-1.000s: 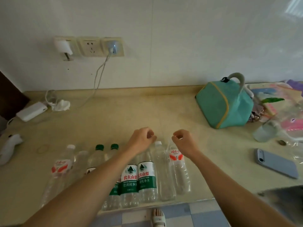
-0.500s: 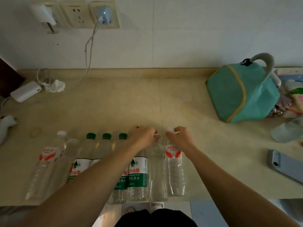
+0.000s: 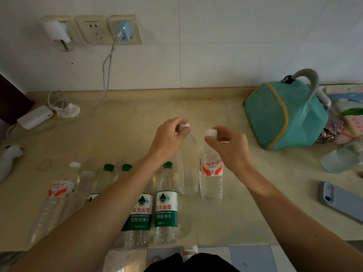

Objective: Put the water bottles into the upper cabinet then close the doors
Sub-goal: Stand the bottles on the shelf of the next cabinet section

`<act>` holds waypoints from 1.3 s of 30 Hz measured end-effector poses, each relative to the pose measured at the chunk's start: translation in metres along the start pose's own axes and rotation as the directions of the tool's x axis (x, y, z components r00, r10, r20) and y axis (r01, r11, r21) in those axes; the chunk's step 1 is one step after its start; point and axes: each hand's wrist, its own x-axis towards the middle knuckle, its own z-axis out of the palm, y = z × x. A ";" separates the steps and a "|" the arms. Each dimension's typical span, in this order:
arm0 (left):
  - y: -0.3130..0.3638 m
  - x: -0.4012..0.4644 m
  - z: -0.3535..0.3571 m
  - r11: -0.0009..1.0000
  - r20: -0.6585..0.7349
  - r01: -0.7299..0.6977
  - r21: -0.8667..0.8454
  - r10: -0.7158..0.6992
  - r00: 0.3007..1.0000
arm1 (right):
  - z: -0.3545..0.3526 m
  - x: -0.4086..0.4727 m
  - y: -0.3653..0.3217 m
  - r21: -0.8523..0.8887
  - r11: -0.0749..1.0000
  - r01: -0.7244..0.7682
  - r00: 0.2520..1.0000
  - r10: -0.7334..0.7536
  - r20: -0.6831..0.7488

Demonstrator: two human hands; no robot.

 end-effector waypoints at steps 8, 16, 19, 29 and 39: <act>0.013 -0.017 -0.015 0.992 -0.003 -0.123 0.000 0.123 0.992 | -0.016 -0.041 -0.021 -0.040 0.979 0.197 0.977 -0.200 -0.072; 0.014 -0.012 -0.012 0.996 0.041 -0.089 0.032 0.087 0.995 | -0.017 -0.058 -0.016 0.050 0.991 0.123 0.985 -0.115 -0.130; 0.005 -0.011 -0.007 0.997 0.050 -0.068 0.021 0.067 0.996 | -0.011 -0.059 -0.008 0.025 0.993 0.119 0.987 -0.115 -0.117; -0.048 -0.017 0.045 0.952 0.125 0.274 -0.136 -0.258 0.958 | 0.008 -0.071 0.064 0.114 0.992 -0.051 0.994 0.039 0.104; -0.058 -0.013 0.046 0.939 0.109 0.307 -0.155 -0.293 0.950 | 0.029 -0.052 0.086 0.135 0.975 -0.178 0.971 0.151 0.187</act>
